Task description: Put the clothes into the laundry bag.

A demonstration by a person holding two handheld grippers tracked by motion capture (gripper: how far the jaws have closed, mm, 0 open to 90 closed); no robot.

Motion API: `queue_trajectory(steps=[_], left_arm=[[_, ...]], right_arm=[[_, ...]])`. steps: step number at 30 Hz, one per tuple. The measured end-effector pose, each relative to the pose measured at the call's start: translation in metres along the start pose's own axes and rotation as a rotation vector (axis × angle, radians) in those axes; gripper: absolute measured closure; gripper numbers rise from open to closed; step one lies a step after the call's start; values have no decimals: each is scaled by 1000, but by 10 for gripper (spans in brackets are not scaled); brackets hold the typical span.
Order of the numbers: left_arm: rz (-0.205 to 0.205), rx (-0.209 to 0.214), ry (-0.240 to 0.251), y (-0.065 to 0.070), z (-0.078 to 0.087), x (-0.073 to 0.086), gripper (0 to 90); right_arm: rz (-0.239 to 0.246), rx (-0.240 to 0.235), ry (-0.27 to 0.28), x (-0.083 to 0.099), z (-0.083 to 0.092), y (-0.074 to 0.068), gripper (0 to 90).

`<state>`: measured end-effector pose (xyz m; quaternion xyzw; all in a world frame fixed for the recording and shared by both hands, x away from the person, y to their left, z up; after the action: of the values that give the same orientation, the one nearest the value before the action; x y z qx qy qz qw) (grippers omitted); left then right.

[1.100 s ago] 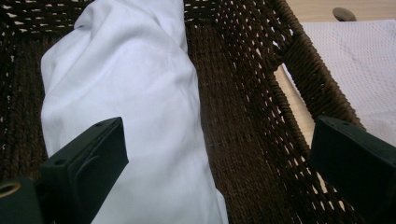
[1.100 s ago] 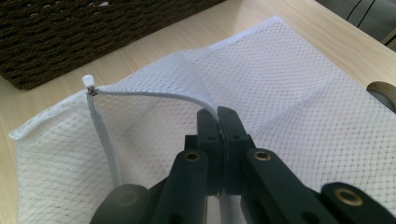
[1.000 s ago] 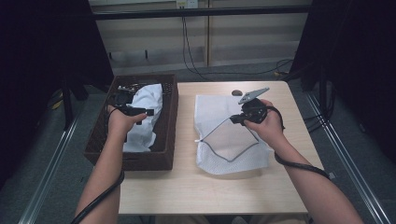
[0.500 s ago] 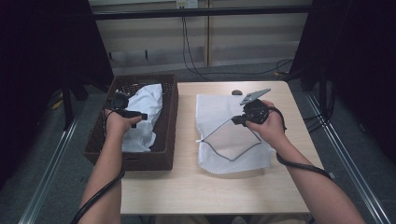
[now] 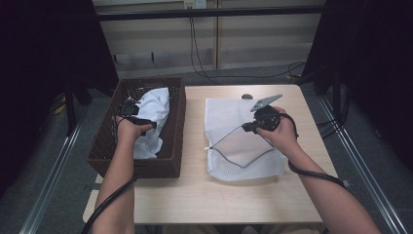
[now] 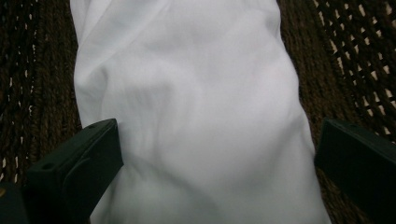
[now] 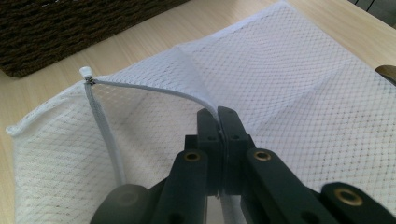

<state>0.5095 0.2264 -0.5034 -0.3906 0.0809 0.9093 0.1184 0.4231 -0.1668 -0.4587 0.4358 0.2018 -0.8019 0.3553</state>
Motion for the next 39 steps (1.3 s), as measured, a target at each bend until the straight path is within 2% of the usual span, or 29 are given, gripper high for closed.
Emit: queue_trajectory(steps=[3,7,11,16,19,21,24,25,26,27,28,29,30,32,35,36,38,39], left_arm=[[20,-4,-10,-2,-5,6,1],[45,10,-18,-3,-9,12,0],[42,16,-31,-3,-14,17,0],[24,-3,-58,-1,-21,25,0],[10,0,-77,0,-22,26,1],[-1,-7,-91,1,-22,29,43],[-51,-37,-112,3,-21,29,165],[-51,-37,-112,3,-21,29,205],[-55,-39,-110,4,-20,28,205],[-65,-35,-108,4,-20,28,288],[-66,-28,-114,4,-18,27,288],[-77,-30,-112,3,-17,26,415],[-80,-31,-115,3,-16,26,415],[-87,-32,-115,2,-15,25,501],[-70,-32,-109,2,-13,23,585],[-75,-31,-113,1,-11,23,585],[-40,-34,-86,0,-8,20,609],[-35,-25,-90,-1,-6,18,617]], right_arm=[[4,2,-1,1,-1,0,892],[0,2,-2,1,-1,1,892],[3,13,-6,1,-1,2,892],[4,0,-6,1,-4,0,892],[5,-2,-11,1,-5,-2,892],[6,0,-13,1,-5,-2,892],[7,0,-15,1,-6,-2,892],[7,0,-15,1,-6,-2,892],[5,2,-9,1,-6,-2,892],[12,11,-16,2,-6,-1,892],[12,11,-16,2,-6,-1,892],[3,4,-11,2,-6,-2,892],[3,4,-11,2,-6,-2,892],[2,4,-10,2,-6,-2,892],[6,1,-7,2,-6,-2,892],[6,1,-7,2,-6,-2,892],[5,13,-16,3,-4,-1,892],[2,9,-12,3,-4,0,892]])
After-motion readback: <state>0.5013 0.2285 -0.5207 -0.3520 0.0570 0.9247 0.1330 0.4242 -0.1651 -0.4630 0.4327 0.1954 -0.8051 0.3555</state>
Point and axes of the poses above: each handheld gripper's, and its own axes: z roughly backward along the jaws, x roughly out of its underside, y roughly to its right, the point moved 7 cm from there along -z, roughly forward along the jaws, and after that the axes turned 13 degrees about y, right-handed, at the moved point
